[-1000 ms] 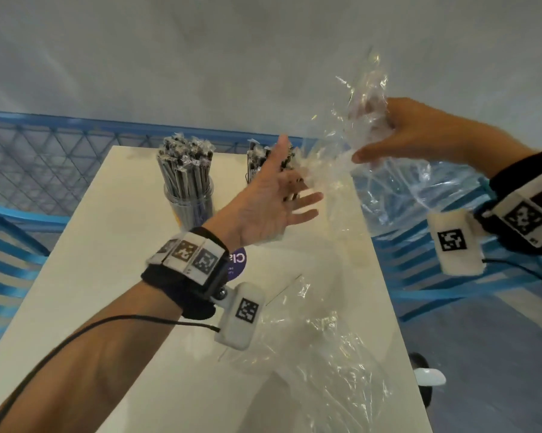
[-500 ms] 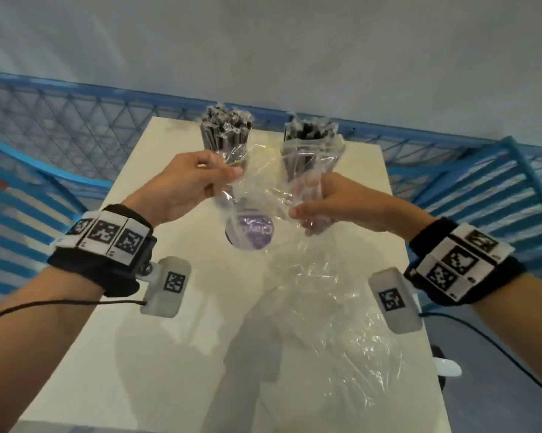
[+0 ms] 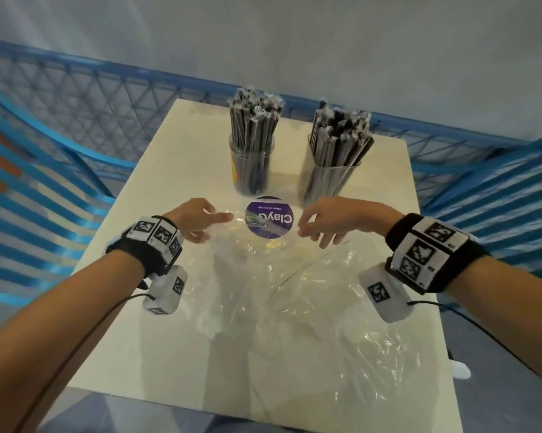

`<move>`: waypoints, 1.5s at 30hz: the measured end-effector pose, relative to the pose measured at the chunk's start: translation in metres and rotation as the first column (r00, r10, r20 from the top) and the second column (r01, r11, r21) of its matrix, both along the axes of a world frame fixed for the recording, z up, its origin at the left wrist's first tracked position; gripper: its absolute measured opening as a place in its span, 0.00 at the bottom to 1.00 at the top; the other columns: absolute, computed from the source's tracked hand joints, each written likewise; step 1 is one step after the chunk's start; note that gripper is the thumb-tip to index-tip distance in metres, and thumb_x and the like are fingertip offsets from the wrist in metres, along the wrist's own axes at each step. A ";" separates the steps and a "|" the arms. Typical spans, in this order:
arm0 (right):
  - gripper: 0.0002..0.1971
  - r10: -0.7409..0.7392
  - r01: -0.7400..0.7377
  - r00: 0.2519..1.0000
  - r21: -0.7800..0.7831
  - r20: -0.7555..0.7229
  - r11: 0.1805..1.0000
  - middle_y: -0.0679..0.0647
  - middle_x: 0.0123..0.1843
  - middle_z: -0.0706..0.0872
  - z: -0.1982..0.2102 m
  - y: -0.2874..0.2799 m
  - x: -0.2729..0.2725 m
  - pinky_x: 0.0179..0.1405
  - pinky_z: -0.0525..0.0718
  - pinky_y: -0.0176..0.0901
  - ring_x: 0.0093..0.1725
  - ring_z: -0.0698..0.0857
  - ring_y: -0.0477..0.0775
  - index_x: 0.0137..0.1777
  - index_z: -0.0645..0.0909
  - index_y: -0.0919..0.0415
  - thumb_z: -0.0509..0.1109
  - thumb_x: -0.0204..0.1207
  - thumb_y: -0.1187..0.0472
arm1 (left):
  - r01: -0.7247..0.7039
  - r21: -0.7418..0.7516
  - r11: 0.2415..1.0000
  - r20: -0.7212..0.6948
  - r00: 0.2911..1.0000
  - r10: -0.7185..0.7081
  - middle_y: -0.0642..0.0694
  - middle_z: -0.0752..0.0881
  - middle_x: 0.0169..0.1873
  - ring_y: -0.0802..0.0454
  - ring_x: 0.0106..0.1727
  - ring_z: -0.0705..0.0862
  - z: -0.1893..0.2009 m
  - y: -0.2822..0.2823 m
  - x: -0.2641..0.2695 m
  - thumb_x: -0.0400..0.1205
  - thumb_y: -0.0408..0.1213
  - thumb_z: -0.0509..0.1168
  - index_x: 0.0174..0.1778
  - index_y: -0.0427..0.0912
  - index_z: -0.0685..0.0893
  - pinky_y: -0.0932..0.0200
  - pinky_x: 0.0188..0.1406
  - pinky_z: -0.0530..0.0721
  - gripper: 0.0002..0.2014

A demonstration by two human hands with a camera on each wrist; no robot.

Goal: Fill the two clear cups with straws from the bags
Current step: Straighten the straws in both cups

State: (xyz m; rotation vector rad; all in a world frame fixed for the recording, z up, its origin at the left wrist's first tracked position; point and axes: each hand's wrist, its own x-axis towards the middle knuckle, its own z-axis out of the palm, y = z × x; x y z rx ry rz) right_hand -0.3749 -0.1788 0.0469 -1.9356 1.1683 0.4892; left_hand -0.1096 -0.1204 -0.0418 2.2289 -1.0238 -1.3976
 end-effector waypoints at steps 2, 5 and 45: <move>0.17 0.022 -0.021 0.999 -0.060 0.025 0.998 0.55 0.51 0.88 0.016 -0.006 -0.008 0.47 0.89 0.47 0.47 0.91 0.53 0.65 0.79 0.58 0.68 0.80 0.52 | 0.167 0.071 0.983 0.247 0.952 -0.179 0.40 0.79 0.58 0.41 0.48 0.84 0.016 -0.006 -0.002 0.74 0.61 0.68 0.72 0.40 0.69 0.48 0.48 0.88 0.38; 0.12 0.018 0.008 0.992 -0.200 0.126 0.980 0.52 0.50 0.89 0.050 -0.022 -0.026 0.46 0.87 0.46 0.47 0.90 0.51 0.61 0.82 0.56 0.67 0.80 0.56 | 0.403 -0.004 0.915 0.511 0.788 -0.345 0.39 0.78 0.68 0.40 0.64 0.78 0.057 -0.025 -0.011 0.76 0.60 0.67 0.72 0.40 0.72 0.51 0.58 0.79 0.35; 0.08 -0.278 0.552 0.773 -0.390 0.571 0.737 0.59 0.42 0.90 -0.021 -0.126 -0.060 0.42 0.88 0.47 0.38 0.88 0.60 0.45 0.83 0.65 0.76 0.68 0.64 | 0.321 -0.717 0.619 0.298 0.944 -0.144 0.48 0.84 0.44 0.55 0.41 0.82 0.084 -0.154 -0.143 0.76 0.36 0.73 0.57 0.38 0.83 0.65 0.46 0.81 0.15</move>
